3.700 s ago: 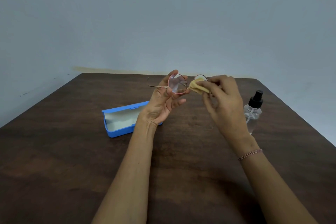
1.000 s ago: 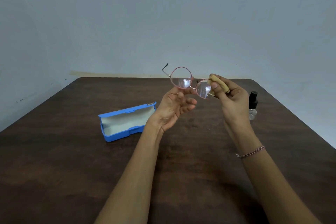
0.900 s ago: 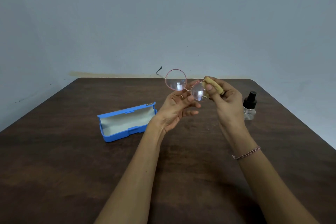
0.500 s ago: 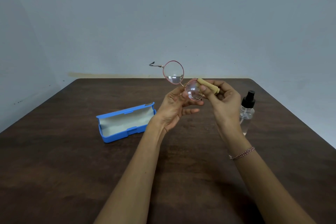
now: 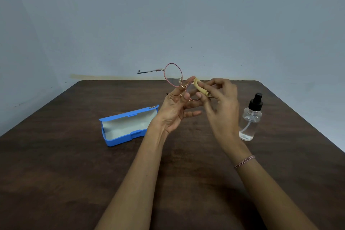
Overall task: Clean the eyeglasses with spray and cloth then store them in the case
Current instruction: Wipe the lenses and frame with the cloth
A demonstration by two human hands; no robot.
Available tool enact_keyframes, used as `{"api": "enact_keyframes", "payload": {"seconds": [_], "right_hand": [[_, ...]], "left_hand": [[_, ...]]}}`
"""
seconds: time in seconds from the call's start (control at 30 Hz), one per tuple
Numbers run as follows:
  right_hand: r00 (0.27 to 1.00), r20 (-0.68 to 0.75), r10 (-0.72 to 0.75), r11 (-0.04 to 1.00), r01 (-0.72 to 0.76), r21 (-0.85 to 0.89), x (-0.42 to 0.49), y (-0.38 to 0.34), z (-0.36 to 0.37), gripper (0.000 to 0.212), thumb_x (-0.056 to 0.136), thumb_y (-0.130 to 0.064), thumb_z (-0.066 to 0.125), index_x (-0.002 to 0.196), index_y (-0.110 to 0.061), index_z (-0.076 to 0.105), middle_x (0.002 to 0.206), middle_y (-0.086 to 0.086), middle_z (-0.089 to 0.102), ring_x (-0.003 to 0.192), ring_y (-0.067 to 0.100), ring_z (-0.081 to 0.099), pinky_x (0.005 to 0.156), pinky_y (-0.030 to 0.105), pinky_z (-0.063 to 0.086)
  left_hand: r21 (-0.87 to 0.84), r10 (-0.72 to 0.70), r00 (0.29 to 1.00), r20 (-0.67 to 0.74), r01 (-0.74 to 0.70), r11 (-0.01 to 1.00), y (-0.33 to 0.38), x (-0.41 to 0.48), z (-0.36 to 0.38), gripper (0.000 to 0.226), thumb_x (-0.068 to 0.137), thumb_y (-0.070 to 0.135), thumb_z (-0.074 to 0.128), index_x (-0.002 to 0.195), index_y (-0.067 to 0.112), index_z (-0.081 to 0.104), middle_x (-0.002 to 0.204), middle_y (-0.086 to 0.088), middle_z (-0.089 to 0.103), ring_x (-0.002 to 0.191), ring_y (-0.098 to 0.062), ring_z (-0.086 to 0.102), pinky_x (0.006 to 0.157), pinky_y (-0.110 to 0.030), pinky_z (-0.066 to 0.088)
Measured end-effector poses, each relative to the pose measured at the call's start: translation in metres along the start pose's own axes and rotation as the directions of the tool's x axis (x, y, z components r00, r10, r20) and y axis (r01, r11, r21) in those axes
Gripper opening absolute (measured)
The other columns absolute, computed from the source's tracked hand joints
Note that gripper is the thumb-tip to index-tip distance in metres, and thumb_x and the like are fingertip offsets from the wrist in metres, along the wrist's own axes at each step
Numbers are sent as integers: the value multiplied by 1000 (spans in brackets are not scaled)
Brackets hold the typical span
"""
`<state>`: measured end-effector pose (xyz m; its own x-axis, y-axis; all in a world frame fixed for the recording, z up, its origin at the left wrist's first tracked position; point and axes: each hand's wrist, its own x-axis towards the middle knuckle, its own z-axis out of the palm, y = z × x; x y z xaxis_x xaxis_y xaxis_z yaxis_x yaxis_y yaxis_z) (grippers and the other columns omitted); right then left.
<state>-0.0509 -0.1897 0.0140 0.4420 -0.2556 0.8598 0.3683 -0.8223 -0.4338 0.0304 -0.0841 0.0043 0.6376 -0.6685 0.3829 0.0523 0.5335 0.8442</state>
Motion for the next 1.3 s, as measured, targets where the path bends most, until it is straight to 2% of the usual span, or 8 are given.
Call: {"api": "enact_keyframes", "payload": {"seconds": [0.2, 0.47, 0.6, 0.7, 0.9, 1.03, 1.1, 1.3], "right_hand": [[990, 27, -138, 990, 139, -17, -2, 2, 1, 29, 82, 3, 63, 109, -6, 68, 101, 7, 59, 95, 19, 56, 81, 13, 44], [945, 128, -301, 953, 303, 9, -3, 0, -1, 31, 85, 5, 54, 113, -3, 66, 111, 10, 60, 102, 19, 50, 92, 17, 42], [962, 103, -252, 963, 260, -76, -2, 3, -2, 38, 82, 11, 59, 117, -3, 63, 113, 9, 61, 104, 18, 50, 94, 15, 39], [964, 131, -230, 967, 241, -76, -1, 3, -2, 31, 85, 3, 60, 115, -4, 65, 113, 9, 61, 103, 19, 53, 91, 18, 43], [973, 117, -198, 979, 203, -33, -1, 3, -3, 24, 83, 3, 64, 106, -1, 68, 100, 8, 64, 96, 20, 61, 86, 20, 48], [969, 92, -228, 972, 232, -35, -2, 0, -2, 23, 87, -9, 56, 105, -2, 69, 101, 7, 65, 97, 16, 56, 89, 15, 44], [967, 86, -240, 969, 244, -42, -2, -1, -2, 23, 86, -8, 56, 104, -3, 69, 100, 7, 65, 94, 16, 54, 88, 14, 42], [974, 19, -225, 974, 225, 14, -3, -5, -4, 23, 82, 3, 63, 104, -3, 70, 102, 7, 65, 98, 16, 56, 89, 17, 45]], "left_hand": [[6, 11, 1000, -5, -11, 1000, 2, -1, -4, 60, 51, 43, 86, 109, 37, 69, 95, 4, 73, 78, -12, 71, 64, -25, 58], [23, 10, 1000, 0, -10, 1000, 6, -3, -9, 61, 50, 44, 87, 108, 36, 69, 96, 3, 72, 76, -13, 71, 62, -26, 58], [66, -2, 1000, 0, 2, 998, 7, -4, -8, 50, 57, 42, 79, 106, 38, 70, 85, 1, 74, 74, -16, 72, 61, -27, 59], [78, -14, 1000, -18, 16, 997, 8, -4, -8, 45, 62, 36, 72, 107, 37, 69, 89, -1, 74, 73, -17, 72, 58, -28, 59], [218, -21, 999, -30, 27, 975, 8, -6, -7, 65, 54, 51, 78, 113, 27, 62, 91, 6, 73, 70, -13, 71, 50, -20, 55], [305, -28, 998, -51, 42, 951, 6, -6, -4, 55, 47, 60, 82, 90, 27, 73, 70, 5, 69, 55, -9, 65, 40, -15, 43], [317, -17, 999, -43, 30, 948, 5, -5, -4, 48, 48, 61, 81, 83, 29, 75, 67, 7, 68, 59, -6, 65, 41, -15, 44], [219, -27, 999, -32, 33, 975, 3, -3, -1, 49, 47, 57, 83, 87, 29, 76, 73, 6, 71, 71, -11, 70, 53, -21, 55]]}}
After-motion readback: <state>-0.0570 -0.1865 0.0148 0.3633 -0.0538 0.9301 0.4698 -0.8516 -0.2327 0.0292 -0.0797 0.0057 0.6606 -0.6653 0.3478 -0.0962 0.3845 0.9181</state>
